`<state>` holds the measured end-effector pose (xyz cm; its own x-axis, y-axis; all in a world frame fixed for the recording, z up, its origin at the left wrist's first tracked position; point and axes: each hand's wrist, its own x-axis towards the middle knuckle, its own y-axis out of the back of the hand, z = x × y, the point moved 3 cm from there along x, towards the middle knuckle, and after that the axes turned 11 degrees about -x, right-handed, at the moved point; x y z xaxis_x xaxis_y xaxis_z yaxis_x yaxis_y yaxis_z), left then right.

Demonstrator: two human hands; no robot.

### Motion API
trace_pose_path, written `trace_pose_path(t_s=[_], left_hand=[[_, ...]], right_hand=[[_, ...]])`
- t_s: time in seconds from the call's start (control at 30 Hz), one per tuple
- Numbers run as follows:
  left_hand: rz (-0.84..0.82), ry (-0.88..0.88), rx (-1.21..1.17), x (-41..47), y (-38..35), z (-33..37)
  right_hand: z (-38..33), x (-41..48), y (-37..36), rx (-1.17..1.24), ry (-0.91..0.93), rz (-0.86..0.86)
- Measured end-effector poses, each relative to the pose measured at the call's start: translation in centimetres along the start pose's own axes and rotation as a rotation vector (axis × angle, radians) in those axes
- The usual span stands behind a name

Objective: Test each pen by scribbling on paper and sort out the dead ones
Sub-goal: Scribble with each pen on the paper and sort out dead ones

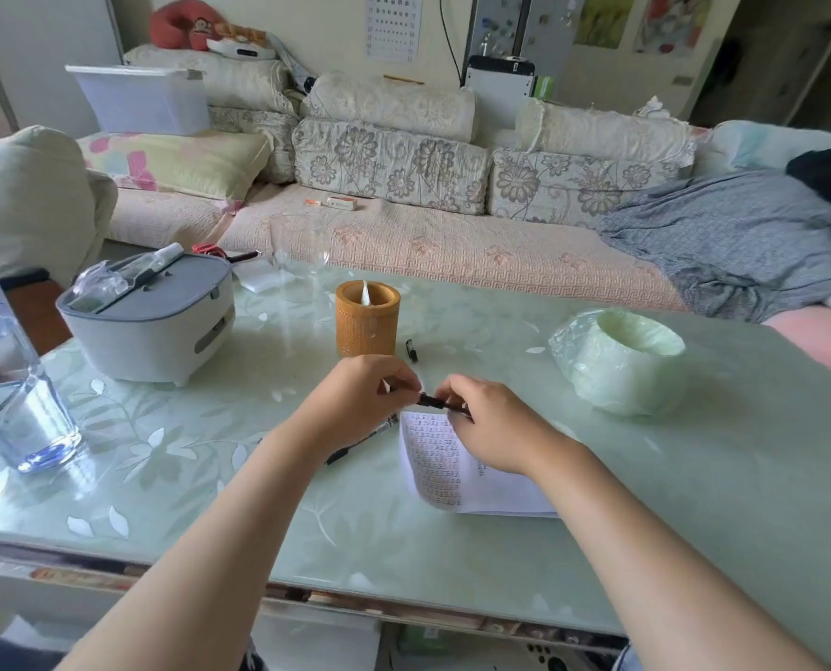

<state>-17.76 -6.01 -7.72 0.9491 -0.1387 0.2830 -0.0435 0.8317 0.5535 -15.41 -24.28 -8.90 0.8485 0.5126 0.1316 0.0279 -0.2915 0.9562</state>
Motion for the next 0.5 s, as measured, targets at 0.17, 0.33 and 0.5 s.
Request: trace_pose_path(t_s=[0.17, 0.33, 0.5], left_hand=[[-0.009, -0.05, -0.085, 1.0, -2.6, 1.2], [-0.124, 0.021, -0.107, 1.8, -4.5, 1.2], [-0.143, 0.034, -0.079, 2.7, -6.1, 1.3]], right_hand=[[1.4, -1.9, 0.5, 0.03, -0.042, 0.05], [3.9, -2.5, 0.8, 0.015, -0.069, 0.07], [4.8, -2.7, -0.4, 0.068, -0.076, 0.05]])
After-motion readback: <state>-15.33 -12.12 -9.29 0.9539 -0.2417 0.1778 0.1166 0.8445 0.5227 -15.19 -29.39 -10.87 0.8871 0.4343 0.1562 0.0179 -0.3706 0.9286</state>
